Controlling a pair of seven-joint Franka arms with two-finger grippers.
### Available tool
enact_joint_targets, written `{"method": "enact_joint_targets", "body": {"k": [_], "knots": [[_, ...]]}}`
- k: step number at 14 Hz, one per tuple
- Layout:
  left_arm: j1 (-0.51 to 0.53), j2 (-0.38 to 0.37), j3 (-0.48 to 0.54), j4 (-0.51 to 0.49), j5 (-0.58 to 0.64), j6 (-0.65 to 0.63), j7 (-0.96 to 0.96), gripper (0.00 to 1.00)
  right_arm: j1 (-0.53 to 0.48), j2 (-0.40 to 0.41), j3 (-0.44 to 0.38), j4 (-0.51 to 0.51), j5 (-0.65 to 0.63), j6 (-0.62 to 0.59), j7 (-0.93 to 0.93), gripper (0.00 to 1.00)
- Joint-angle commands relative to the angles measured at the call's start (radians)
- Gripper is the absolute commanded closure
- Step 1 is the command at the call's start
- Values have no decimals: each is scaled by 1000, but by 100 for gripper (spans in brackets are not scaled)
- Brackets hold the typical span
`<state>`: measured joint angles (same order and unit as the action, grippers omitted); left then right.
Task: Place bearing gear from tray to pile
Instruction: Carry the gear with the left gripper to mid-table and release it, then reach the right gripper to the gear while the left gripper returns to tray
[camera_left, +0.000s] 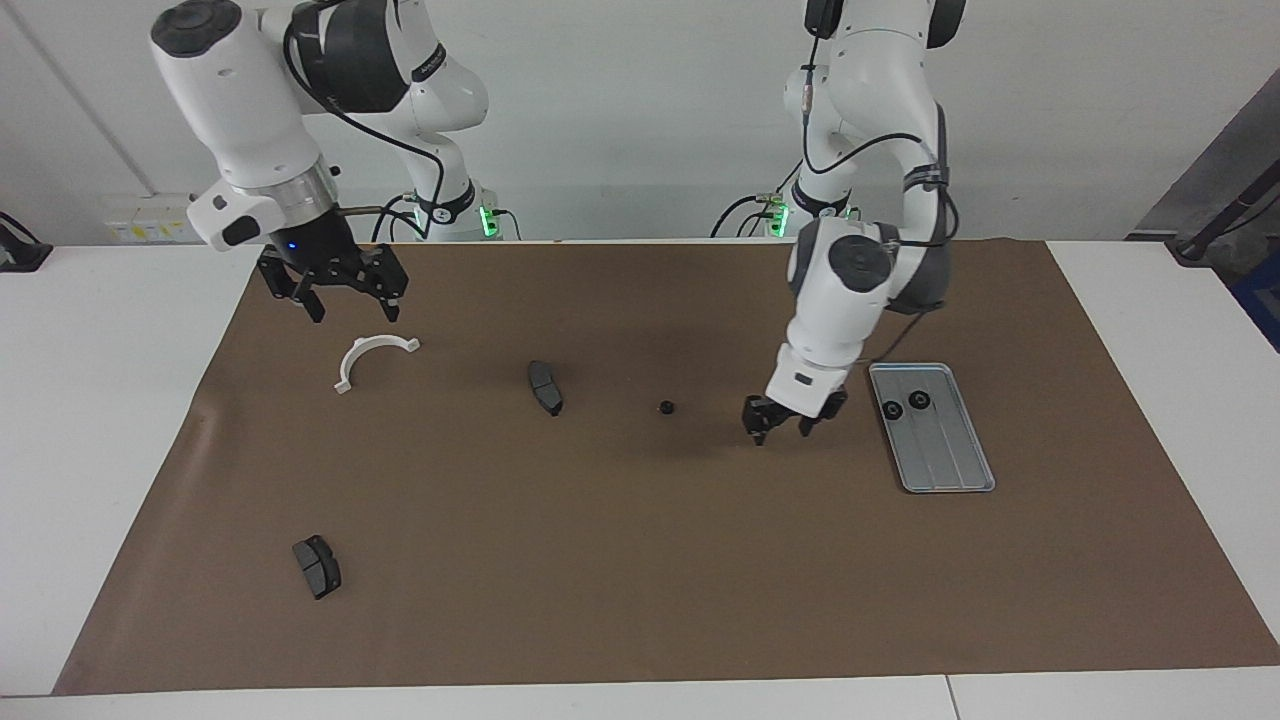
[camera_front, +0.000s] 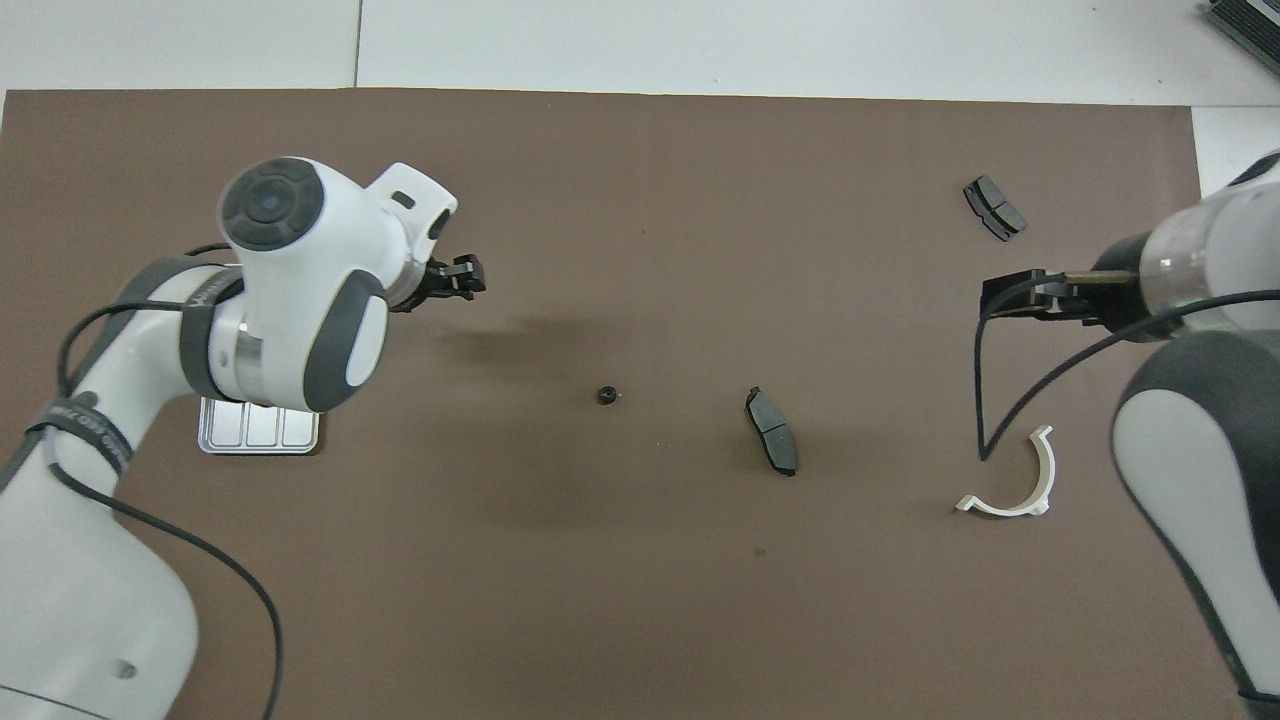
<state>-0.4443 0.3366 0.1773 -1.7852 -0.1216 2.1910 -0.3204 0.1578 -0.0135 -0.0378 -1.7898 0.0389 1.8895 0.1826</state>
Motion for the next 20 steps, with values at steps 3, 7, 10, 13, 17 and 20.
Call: {"method": "enact_joint_targets", "body": {"k": [3, 7, 10, 13, 17, 20], "knots": [[235, -34, -13, -46, 7, -51, 447, 24, 254, 171, 1, 3, 10, 222, 306, 0], [335, -57, -12, -103, 7, -40, 827, 25, 400, 269, 1, 3, 9, 354, 454, 0], [352, -79, -12, -164, 7, -11, 1033, 28, 463, 343, -1, 1, -7, 448, 512, 0], [339, -105, -12, -226, 7, -14, 1067, 32, 515, 435, -4, 18, -25, 534, 569, 0], [311, -145, -12, -316, 7, -16, 1112, 37, 537, 483, -1, -9, -154, 534, 609, 0], [303, -153, -12, -339, 10, -11, 1115, 38, 558, 506, -1, -5, -155, 550, 615, 0]]}}
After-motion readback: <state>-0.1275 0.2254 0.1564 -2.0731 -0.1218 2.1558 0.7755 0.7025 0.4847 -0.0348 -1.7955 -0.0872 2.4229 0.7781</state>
